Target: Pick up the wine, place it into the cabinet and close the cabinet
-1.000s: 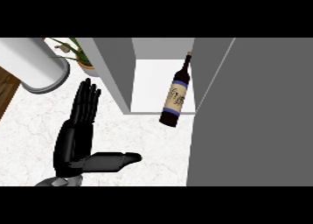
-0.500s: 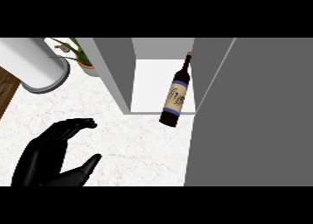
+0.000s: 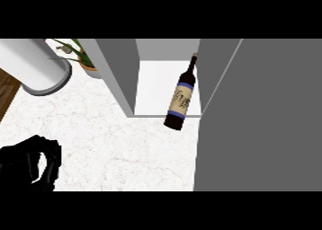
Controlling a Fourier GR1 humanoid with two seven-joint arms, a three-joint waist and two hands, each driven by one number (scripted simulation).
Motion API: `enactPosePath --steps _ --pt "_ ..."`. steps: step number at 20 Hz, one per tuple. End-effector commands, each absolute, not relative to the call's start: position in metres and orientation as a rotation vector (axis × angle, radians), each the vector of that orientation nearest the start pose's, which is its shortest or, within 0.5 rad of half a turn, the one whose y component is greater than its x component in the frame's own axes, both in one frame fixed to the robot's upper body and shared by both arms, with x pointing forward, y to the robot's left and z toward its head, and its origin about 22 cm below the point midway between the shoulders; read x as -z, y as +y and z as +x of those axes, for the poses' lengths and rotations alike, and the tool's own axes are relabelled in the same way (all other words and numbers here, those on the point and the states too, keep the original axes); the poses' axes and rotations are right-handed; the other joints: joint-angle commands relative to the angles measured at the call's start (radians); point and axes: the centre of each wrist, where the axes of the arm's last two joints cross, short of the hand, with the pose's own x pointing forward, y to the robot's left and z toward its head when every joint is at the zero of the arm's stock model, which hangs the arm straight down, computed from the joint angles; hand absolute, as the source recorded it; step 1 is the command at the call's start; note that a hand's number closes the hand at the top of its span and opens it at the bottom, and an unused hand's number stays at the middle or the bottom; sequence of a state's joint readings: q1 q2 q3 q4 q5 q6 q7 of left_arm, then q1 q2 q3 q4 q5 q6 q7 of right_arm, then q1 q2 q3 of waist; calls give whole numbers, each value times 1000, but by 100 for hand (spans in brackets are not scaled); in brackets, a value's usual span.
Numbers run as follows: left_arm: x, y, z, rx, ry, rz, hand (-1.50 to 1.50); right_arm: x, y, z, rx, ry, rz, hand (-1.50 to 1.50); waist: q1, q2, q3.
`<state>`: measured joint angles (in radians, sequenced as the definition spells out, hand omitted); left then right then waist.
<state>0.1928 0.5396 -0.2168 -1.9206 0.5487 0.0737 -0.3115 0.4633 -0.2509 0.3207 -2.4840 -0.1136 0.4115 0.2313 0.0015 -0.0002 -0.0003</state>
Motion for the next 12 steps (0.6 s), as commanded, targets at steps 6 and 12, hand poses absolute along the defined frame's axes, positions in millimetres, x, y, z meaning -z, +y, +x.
enactPosePath --steps 6,12 --pt "-53 304 176 102 -1886 -230 150 -168 -199 99 -673 -1698 707 150 18 3 -1" --pt "-63 320 177 94 -1863 -270 150 -169 -165 117 -717 -1731 791 150 26 2 -2"
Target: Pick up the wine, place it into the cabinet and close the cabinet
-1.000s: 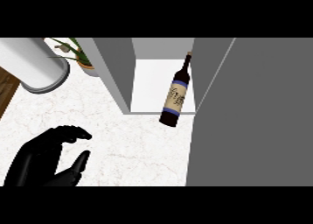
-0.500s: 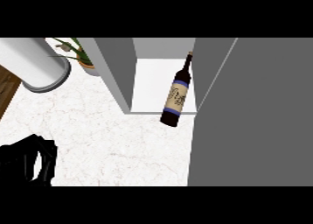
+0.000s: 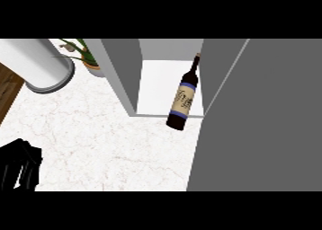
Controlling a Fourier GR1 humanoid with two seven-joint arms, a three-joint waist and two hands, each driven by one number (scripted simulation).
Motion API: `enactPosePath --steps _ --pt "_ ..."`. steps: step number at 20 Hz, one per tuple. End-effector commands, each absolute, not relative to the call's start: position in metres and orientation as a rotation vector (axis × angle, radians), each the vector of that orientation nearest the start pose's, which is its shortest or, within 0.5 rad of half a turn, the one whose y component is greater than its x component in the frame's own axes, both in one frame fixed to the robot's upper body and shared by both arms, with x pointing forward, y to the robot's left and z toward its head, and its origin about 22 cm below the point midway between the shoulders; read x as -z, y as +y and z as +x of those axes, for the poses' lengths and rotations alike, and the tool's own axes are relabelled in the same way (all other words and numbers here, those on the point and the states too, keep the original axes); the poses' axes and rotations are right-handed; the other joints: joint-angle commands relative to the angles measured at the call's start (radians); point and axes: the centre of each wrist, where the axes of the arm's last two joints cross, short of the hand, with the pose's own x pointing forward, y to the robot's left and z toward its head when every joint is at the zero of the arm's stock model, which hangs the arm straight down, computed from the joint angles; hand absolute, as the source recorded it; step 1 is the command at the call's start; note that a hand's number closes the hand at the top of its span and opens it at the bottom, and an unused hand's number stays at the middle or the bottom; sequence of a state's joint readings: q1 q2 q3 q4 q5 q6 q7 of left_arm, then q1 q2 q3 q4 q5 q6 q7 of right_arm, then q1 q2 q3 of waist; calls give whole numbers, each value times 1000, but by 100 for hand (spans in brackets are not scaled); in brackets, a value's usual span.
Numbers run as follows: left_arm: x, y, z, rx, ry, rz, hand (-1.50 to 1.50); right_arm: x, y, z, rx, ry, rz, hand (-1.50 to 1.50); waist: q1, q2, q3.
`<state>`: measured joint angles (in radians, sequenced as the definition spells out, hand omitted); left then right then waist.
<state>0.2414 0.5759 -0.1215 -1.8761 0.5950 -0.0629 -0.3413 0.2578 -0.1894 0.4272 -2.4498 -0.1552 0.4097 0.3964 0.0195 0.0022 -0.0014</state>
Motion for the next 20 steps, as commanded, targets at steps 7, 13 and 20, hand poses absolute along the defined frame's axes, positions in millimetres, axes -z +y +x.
enactPosePath --steps 7,13,20 --pt "-62 332 183 111 -1872 -274 150 -183 -131 139 -752 -1707 840 150 2 -1 -2" --pt "-61 341 174 101 -1872 -249 150 -196 -90 177 -715 -1697 844 150 9 -2 -1" --pt "-64 342 164 109 -1857 -277 150 -223 -44 210 -626 -1695 854 150 7 -3 0"
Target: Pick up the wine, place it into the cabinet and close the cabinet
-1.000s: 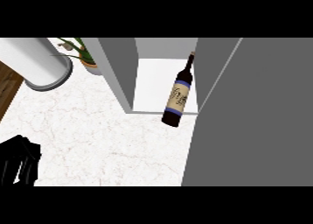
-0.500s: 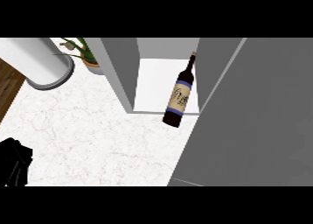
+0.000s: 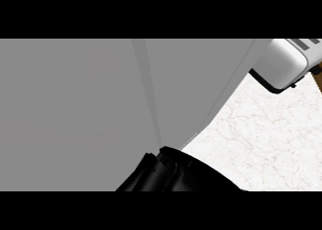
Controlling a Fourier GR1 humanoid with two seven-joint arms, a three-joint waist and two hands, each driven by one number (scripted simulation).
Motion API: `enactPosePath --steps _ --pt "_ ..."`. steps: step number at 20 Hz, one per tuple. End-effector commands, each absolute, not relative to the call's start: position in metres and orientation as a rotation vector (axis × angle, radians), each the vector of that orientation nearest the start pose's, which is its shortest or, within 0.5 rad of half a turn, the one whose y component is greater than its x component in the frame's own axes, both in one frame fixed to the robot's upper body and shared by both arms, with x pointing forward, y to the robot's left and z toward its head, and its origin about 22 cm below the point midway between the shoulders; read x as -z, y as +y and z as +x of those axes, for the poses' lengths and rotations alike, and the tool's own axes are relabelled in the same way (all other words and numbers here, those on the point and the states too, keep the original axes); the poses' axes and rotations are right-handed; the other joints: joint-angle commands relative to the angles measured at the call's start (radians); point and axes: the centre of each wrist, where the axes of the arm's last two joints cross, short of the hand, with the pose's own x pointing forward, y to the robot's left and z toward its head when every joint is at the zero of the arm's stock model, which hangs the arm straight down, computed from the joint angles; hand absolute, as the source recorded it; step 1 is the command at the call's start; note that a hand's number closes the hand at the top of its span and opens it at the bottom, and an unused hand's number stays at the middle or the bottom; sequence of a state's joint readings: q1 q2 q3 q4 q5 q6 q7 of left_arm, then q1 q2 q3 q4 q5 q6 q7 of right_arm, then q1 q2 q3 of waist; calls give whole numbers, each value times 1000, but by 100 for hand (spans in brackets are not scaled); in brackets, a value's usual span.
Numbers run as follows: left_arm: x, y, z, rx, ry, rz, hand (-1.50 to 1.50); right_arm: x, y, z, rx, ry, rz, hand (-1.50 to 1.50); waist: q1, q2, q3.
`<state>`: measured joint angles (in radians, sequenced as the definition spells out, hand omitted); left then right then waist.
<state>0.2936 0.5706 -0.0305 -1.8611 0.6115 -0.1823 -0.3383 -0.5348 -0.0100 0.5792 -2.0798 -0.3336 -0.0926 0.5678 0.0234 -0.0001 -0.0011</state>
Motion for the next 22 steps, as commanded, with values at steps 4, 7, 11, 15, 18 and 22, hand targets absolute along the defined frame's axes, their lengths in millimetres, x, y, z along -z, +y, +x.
enactPosePath --steps 4,7,11,15,18,22 --pt "-79 343 172 119 -1865 -287 150 -240 -28 243 -573 -1704 858 150 7 1 0" --pt "-68 352 180 102 -1865 -249 150 -224 -18 263 -565 -1669 874 150 -2 3 0" --pt "-64 339 176 116 -1859 -278 150 -225 -14 296 -472 -1643 832 150 1 4 0" --pt "-73 358 174 109 -1883 -269 150 -200 -21 298 -427 -1618 827 150 -8 0 1" --pt "-76 362 176 131 -1876 -241 150 -179 -40 329 -394 -1608 796 150 -9 3 1" --pt "-71 350 177 126 -1868 -242 150 -178 -29 344 -399 -1588 767 150 -6 2 1"
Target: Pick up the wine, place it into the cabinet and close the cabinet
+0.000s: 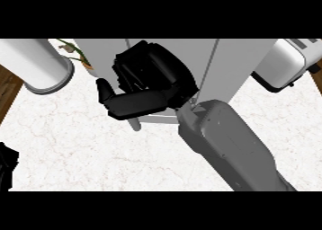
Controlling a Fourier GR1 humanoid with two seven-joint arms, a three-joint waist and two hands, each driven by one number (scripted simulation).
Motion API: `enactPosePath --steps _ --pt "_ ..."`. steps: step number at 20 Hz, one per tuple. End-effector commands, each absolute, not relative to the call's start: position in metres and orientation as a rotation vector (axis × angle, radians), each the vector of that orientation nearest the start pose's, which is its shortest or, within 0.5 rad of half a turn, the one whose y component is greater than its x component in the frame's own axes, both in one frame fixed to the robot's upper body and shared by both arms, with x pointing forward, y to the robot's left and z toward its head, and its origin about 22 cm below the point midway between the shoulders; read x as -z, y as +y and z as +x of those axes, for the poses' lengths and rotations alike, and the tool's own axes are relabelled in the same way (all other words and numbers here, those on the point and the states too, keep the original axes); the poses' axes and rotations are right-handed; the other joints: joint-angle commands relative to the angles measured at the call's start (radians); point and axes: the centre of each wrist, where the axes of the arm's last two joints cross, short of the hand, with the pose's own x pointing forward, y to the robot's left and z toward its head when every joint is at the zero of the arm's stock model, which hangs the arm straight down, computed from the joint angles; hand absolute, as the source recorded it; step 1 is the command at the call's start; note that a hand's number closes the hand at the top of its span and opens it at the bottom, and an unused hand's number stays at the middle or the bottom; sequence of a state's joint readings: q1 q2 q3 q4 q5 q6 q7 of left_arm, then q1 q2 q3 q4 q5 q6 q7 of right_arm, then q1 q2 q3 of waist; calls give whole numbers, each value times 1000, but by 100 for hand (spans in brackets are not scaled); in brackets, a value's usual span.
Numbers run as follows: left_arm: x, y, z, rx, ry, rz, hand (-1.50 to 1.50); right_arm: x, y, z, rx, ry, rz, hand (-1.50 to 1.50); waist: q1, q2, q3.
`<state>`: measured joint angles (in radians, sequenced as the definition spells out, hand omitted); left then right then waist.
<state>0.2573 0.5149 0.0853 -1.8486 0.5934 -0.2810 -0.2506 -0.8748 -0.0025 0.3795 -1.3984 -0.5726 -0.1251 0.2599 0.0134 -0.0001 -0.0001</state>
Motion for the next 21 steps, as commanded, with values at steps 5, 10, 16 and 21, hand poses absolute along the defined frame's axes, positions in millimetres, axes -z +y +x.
enactPosePath --steps 5,10,16,21 --pt "-68 336 180 122 -1868 -261 150 -165 -64 371 -351 -1608 702 150 1 4 0" --pt "-64 345 179 117 -1865 -244 150 -152 -78 385 -350 -1646 655 150 9 9 0" --pt "-65 345 174 134 -1855 -265 150 -165 -99 401 -371 -1647 642 150 23 12 -1" --pt "-70 343 186 133 -1868 -276 150 -148 -104 402 -373 -1650 651 150 10 19 -1"
